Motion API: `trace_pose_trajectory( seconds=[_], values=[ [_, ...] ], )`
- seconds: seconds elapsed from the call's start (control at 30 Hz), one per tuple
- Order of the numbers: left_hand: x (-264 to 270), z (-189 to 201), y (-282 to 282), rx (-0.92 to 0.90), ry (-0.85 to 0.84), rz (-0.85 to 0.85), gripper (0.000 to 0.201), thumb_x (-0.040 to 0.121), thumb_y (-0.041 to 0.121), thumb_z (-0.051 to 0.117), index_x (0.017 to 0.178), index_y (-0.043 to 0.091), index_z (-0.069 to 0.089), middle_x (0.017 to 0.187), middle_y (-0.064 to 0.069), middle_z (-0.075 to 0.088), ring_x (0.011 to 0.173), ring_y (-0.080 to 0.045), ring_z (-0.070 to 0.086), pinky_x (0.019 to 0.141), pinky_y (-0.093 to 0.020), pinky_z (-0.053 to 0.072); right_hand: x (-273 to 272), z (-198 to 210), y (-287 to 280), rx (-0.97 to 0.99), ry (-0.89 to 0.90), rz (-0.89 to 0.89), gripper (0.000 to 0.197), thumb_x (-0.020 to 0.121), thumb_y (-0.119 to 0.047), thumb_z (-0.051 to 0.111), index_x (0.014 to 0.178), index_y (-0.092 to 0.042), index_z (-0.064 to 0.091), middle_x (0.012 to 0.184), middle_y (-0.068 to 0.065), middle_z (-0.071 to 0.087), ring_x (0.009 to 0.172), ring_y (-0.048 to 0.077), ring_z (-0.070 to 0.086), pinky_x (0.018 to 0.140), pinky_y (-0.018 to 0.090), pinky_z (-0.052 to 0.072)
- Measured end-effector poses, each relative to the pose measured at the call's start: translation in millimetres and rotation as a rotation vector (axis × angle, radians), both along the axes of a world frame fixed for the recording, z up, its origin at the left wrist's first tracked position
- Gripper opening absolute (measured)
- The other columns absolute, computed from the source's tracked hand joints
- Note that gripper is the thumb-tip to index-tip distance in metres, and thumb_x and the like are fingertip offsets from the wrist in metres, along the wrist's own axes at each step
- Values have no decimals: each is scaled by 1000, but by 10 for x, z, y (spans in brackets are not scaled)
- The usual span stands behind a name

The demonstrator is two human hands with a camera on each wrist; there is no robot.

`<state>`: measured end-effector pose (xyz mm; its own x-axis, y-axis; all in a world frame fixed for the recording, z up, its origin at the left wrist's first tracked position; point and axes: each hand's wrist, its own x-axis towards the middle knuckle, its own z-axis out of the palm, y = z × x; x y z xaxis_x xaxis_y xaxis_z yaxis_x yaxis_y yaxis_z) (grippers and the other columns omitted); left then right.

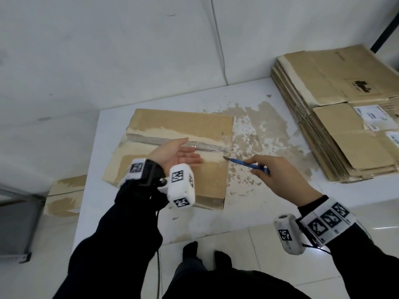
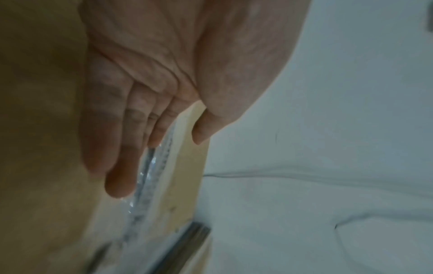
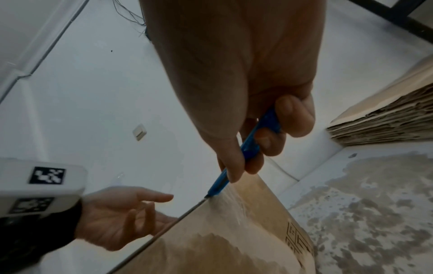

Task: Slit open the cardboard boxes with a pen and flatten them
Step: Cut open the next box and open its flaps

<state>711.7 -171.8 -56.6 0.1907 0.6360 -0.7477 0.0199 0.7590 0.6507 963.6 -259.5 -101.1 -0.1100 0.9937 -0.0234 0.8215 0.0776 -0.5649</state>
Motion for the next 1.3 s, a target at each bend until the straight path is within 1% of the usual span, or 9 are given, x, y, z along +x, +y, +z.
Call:
trace_pose_trajectory(
  seconds=[0.1, 0.2, 0.33, 0.4, 0.5, 0.83, 1.03, 1.17, 1.3],
  values=[
    [-42, -33, -92, -78, -267, 229, 39, 99, 23, 46, 124, -7, 46, 122, -29, 58, 92, -34, 68, 65, -37, 59, 3, 27, 3, -14, 2, 0, 24, 92, -19, 60, 114, -26, 64, 80, -11, 55, 63, -4, 44, 60, 21, 34],
    [55, -72, -4, -115, -213, 272, 40, 100, 19, 46, 128, -10, 41, 123, -32, 56, 105, -37, 62, 79, -40, 54, -26, 48, 24, -27, -19, 15, 22, 92, -19, 59, 113, -25, 63, 80, -10, 56, 63, 2, 46, 57, 21, 35],
    [148, -37, 81, -96, -100, 205, 30, 100, 16, 46, 120, -6, 42, 110, -27, 60, 84, -33, 64, 80, -41, 52, -33, 131, 68, -66, -54, 53, 20, 92, -19, 58, 111, -24, 64, 84, -1, 62, 67, 13, 52, 62, 27, 42],
    [170, -53, 89, -55, -53, 225, 18, 98, 17, 50, 102, -1, 49, 82, -18, 65, 71, -26, 62, 74, -38, 52, -48, 159, 87, -81, -64, 64, 21, 92, -19, 58, 112, -23, 64, 84, 0, 62, 68, 15, 54, 64, 29, 46],
    [183, -135, 121, 39, 78, 333, 20, 92, 18, 61, 83, 2, 54, 47, -2, 49, 41, -13, 53, 45, -24, 50, -68, 176, 101, -101, -71, 76, 21, 93, -18, 57, 113, -23, 63, 85, 0, 63, 70, 17, 57, 69, 33, 51],
    [418, -233, 210, 172, 206, 318, 29, 86, 20, 69, 67, 8, 51, 61, -5, 48, 34, -13, 50, 39, -22, 45, -293, 226, 132, -50, -103, 100, 24, 95, -19, 51, 117, -24, 60, 95, 1, 62, 81, 19, 57, 70, 31, 49],
    [365, -201, 415, 162, 350, 149, 35, 84, 40, 69, 91, 6, 64, 61, -4, 53, 52, -17, 50, 51, -24, 47, -317, 146, 38, -5, -114, 4, 31, 97, -17, 47, 126, -20, 58, 85, 2, 52, 70, 18, 48, 57, 26, 36],
    [384, -240, 489, 325, 507, 119, 34, 78, 35, 76, 68, 7, 58, 56, -6, 58, 50, -21, 53, 59, -27, 49, -458, 118, 7, -13, -228, 52, 37, 98, -11, 44, 133, -20, 50, 98, 6, 54, 74, 26, 53, 58, 31, 39],
    [349, -341, 577, 232, 442, 126, 36, 74, 33, 80, 60, 11, 54, 49, -4, 53, 46, -21, 46, 59, -29, 44, -475, 144, 15, 5, -208, 20, 35, 99, -14, 43, 132, -18, 51, 99, 6, 54, 76, 27, 54, 60, 33, 42]
  ],
)
